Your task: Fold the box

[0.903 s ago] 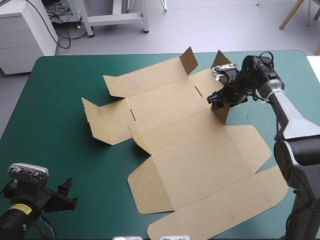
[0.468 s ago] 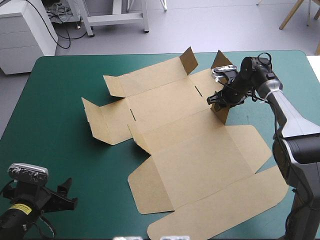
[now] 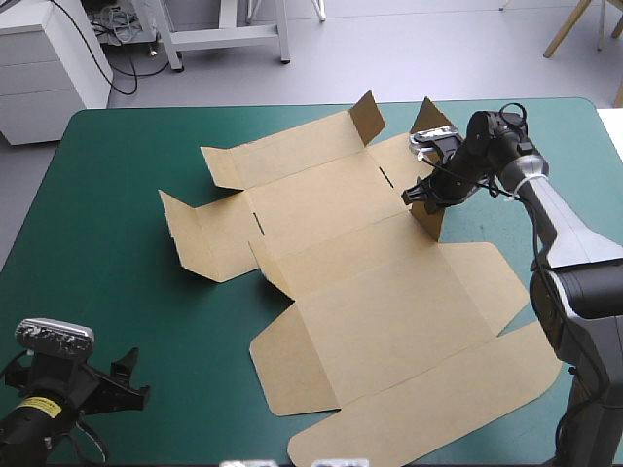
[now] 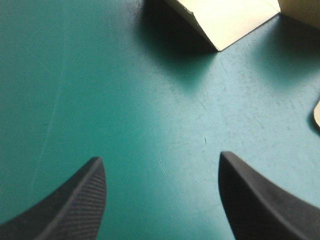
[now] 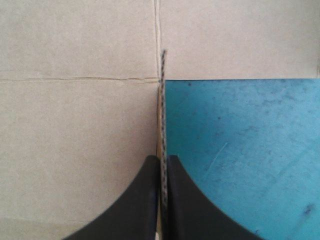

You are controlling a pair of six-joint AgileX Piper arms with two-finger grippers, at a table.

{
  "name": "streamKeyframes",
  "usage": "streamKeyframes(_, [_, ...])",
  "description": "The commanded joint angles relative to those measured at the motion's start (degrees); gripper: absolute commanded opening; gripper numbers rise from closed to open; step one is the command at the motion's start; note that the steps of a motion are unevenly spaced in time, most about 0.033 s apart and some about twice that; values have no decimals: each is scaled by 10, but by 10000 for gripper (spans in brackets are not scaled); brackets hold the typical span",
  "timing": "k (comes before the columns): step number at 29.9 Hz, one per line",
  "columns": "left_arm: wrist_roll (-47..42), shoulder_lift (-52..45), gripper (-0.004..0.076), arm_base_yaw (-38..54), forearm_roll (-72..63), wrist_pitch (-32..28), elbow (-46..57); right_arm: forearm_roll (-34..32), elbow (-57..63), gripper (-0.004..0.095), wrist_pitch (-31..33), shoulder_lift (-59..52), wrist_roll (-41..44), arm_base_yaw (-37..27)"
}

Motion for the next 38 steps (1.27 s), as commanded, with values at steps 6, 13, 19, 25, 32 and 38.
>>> streamKeyframes(6, [-4,5,457,-2,-8,-29,-16,14,-12,-6,-42,-28,-64,52])
streamKeyframes(13, [-4,5,457,-2,-8,-29,-21,23,-56,-12,-52,-29,-102,104])
streamKeyframes(19, [-4,5,457,-2,-8,-29,-53,97,-102,-19,-52,-29,-164,138])
streamKeyframes(25, [-4,5,457,-2,3,-28,-71,120,-105,-19,-55,-29,-298,180])
streamKeyframes(32, [-4,5,457,-2,15,-12,-71,129,-105,-19,-92,-29,-432,215])
streamKeyframes(38, [-4,5,457,-2,18,-7,-71,134,-105,-19,-103,-27,-592,224])
